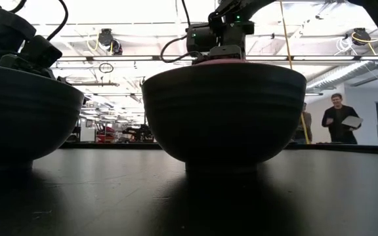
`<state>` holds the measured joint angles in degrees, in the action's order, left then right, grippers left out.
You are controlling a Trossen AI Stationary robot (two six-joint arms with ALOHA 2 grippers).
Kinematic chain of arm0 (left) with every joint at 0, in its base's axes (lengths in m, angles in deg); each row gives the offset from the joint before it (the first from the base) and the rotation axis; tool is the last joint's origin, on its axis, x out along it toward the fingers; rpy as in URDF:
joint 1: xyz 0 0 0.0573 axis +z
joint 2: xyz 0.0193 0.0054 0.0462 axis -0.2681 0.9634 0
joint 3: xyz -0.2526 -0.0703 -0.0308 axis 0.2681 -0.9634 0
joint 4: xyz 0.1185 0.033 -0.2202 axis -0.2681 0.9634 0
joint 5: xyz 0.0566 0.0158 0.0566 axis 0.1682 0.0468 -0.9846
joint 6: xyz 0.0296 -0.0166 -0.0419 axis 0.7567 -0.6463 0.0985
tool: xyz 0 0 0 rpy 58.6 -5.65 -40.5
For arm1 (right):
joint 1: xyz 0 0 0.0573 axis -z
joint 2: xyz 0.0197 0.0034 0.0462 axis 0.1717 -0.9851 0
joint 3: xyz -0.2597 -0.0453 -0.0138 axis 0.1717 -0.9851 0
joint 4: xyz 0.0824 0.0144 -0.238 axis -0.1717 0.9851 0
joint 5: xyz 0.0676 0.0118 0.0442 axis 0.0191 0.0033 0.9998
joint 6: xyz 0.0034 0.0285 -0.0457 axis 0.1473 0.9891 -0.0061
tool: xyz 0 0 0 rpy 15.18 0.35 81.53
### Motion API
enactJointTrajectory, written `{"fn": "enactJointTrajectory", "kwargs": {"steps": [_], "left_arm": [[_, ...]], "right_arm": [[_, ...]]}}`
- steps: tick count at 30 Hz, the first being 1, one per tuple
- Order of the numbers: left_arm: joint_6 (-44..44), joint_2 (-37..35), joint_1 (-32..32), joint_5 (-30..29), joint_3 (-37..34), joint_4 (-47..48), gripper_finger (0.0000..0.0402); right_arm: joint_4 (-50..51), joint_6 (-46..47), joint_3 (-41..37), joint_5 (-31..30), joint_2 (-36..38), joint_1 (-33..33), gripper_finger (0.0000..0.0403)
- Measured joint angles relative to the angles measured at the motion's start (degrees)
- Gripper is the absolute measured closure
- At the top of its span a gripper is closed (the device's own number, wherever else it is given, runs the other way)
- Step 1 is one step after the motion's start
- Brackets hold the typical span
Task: Nest bowls inside each other
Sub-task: Stack the pink bowl on top of the white bowl
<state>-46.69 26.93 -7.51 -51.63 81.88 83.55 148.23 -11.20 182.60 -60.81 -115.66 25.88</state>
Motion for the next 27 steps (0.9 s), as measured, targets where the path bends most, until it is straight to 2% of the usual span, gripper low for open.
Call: {"fn": "enactJointTrajectory", "kwargs": {"steps": [5, 27], "left_arm": [[0.2, 0.0, 0.0, 0.0, 0.0, 0.0, 0.0346], [0.2, 0.0, 0.0, 0.1, 0.0, 0.0, 0.0346]], "right_arm": [[-0.7, 0.3, 0.0, -1.6, 0.0, -0.8, 0.0398], [-1.4, 2.3, 0.0, -2.1, -0.1, -1.2, 0.0398]]}}
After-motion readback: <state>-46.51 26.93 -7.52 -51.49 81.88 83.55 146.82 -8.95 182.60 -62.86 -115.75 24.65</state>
